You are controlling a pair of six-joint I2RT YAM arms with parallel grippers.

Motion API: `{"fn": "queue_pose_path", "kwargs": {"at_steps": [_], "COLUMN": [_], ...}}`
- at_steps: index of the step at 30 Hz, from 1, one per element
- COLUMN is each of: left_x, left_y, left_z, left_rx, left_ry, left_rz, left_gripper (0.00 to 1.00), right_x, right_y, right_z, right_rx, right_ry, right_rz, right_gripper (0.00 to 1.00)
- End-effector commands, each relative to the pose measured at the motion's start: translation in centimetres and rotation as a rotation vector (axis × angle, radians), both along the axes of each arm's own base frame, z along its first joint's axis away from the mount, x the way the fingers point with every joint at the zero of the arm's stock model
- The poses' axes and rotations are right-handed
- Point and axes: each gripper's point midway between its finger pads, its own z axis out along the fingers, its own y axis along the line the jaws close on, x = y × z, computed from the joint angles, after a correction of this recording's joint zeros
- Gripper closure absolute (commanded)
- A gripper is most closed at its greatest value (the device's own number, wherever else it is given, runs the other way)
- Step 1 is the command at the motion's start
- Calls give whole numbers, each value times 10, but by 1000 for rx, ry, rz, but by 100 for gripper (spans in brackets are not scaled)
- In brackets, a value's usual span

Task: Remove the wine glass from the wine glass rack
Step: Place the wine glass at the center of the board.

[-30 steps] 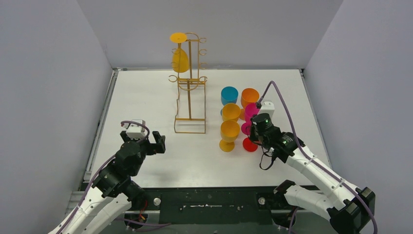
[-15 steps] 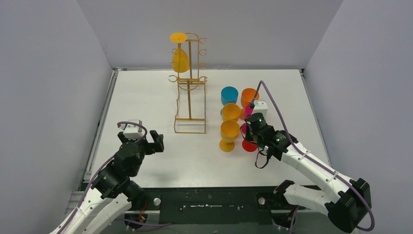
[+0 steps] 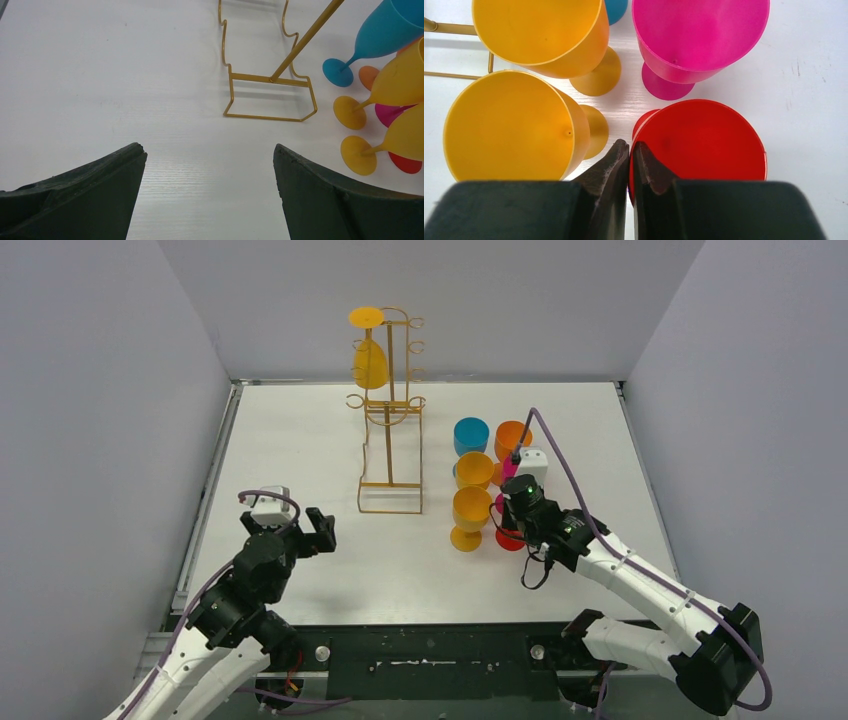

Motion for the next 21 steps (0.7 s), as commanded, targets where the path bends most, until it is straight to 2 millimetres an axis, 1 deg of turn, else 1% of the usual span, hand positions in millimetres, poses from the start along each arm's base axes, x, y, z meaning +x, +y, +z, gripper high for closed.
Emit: {"fn": "queue_pose_path", "kwargs": {"at_steps": [1, 6, 13, 16, 21], "left_x": [3, 4, 3, 4, 4], "left_y": [-3, -3, -5, -7, -10], "left_z": [10, 10, 8, 6, 3], "left_rx": [-21, -19, -22, -20, -14], "left_ry": [-20, -25, -19, -13, 6], "left_rz": [-3, -3, -12, -20, -32], "left_gripper": [3, 3, 3, 3, 3], "right_x": [2, 0, -3, -3, -3], "right_y": [0, 3, 1, 1, 5], "right_z": [13, 14, 18, 22, 33], "right_rx": [7, 10, 8, 22, 64], "right_ry": [-30, -33, -36, -46, -72], "right_rz": [-24, -13, -4, -7, -1], "right_gripper": [92, 90, 83, 81, 77]}}
